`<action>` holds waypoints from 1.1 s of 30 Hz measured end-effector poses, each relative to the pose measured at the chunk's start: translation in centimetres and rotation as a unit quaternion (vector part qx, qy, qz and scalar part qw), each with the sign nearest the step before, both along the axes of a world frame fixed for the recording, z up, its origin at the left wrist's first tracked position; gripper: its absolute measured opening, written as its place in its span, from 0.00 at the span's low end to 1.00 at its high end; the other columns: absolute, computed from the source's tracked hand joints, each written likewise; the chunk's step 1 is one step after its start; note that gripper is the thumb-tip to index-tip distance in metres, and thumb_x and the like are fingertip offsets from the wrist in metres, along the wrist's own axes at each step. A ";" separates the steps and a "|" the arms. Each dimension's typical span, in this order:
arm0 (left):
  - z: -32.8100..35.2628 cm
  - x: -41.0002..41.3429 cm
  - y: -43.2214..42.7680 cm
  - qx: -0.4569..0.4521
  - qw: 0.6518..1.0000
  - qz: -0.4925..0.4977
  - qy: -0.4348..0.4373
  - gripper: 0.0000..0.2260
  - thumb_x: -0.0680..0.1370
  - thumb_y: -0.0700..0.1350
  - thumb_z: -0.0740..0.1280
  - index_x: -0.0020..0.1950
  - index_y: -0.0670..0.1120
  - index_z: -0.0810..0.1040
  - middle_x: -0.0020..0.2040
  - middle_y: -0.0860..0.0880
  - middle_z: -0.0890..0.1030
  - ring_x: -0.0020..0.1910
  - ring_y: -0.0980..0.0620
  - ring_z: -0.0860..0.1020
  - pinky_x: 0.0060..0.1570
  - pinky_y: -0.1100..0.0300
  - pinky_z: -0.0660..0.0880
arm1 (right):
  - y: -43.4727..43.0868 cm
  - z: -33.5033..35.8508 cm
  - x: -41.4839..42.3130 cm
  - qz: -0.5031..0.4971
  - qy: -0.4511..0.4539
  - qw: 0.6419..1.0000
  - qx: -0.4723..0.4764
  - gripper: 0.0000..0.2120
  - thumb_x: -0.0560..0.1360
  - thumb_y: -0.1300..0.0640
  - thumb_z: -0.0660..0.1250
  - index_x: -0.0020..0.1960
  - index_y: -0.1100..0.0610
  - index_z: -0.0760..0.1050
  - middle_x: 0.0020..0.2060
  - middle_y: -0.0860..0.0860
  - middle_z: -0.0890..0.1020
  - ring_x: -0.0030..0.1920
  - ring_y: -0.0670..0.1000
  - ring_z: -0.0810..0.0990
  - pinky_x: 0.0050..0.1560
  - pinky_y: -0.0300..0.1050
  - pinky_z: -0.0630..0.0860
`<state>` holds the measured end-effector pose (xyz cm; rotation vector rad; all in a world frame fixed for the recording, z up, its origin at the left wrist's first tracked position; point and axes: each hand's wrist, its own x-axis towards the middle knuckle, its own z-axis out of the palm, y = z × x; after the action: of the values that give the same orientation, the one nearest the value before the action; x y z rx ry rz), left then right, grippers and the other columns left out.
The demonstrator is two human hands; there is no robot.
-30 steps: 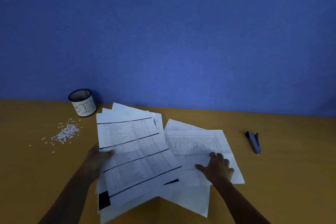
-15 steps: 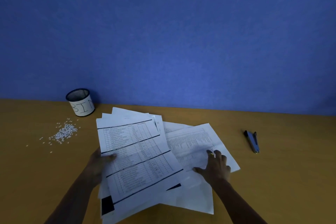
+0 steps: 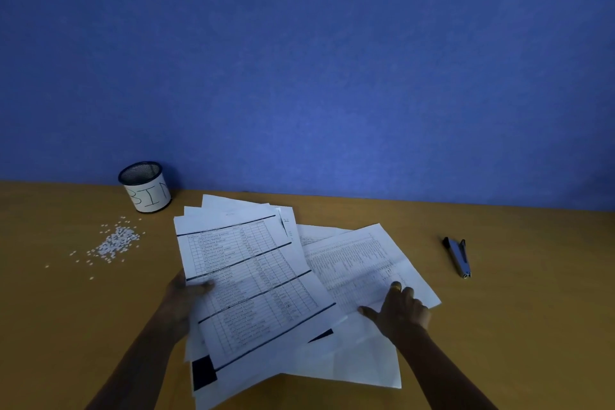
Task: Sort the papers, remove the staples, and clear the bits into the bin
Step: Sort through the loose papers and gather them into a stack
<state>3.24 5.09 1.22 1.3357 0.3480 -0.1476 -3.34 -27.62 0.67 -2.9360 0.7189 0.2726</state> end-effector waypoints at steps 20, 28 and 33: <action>-1.1 0.3 -0.4 -0.011 1.000 0.004 -0.014 0.21 0.73 0.27 0.64 0.66 0.34 0.69 0.63 0.36 0.74 0.61 0.35 0.73 0.62 0.40 0.68 | 1.8 -1.6 0.5 -0.094 -0.075 0.986 0.119 0.47 0.65 0.36 0.70 0.72 0.58 0.52 0.69 0.56 0.65 0.69 0.57 0.64 0.65 0.53 0.69; -1.5 0.8 -0.2 -0.002 1.000 0.017 0.002 0.21 0.73 0.27 0.65 0.66 0.35 0.70 0.63 0.36 0.74 0.61 0.36 0.73 0.63 0.38 0.68 | 1.6 -1.5 1.8 -0.094 -0.118 0.968 0.199 0.47 0.62 0.48 0.78 0.71 0.60 0.55 0.67 0.57 0.69 0.68 0.58 0.65 0.67 0.54 0.67; -2.0 0.9 0.1 0.007 1.000 0.022 0.001 0.22 0.72 0.26 0.64 0.66 0.35 0.69 0.63 0.35 0.74 0.61 0.35 0.73 0.63 0.37 0.67 | 1.0 -0.9 1.9 -0.104 -0.059 0.983 0.140 0.47 0.62 0.44 0.76 0.70 0.61 0.57 0.65 0.57 0.69 0.67 0.57 0.68 0.64 0.50 0.71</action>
<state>4.17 5.17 -0.79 1.3415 0.3809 -0.1109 -1.41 -26.64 -0.24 -2.5656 0.8811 0.1630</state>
